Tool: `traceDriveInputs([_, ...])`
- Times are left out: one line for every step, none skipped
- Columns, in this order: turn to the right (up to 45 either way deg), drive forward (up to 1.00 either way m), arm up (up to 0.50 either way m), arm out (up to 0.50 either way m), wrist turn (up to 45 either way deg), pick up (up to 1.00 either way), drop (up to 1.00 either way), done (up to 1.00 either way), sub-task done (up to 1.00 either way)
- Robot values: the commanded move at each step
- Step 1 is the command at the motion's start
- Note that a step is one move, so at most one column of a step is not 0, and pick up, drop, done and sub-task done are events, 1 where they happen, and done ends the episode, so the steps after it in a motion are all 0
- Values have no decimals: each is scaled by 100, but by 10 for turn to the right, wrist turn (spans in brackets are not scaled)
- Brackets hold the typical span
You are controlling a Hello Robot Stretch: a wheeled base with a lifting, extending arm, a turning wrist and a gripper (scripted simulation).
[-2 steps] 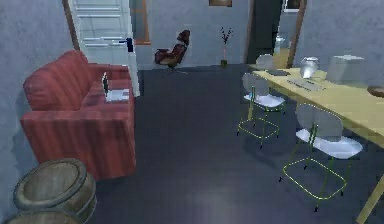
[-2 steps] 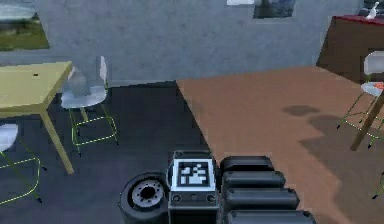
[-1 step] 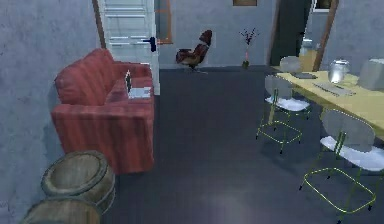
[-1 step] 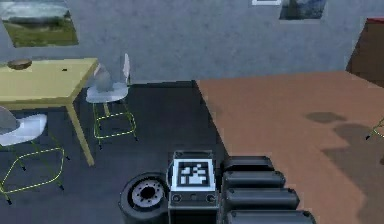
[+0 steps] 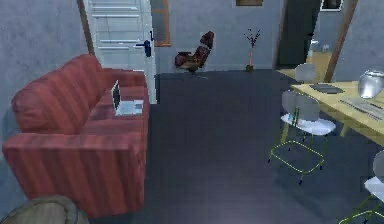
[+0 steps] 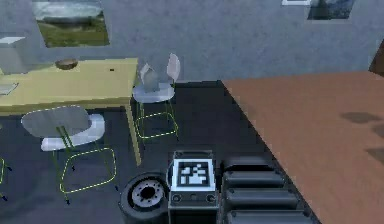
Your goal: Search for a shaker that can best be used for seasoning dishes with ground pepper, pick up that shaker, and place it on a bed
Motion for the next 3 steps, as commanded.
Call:
traceDriveInputs([150,0,0,0,0,0,0,0,0])
traceDriveInputs([0,90,0,0,0,0,0,0,0])
traceDriveInputs([-240,0,0,0,0,0,0,0,0])
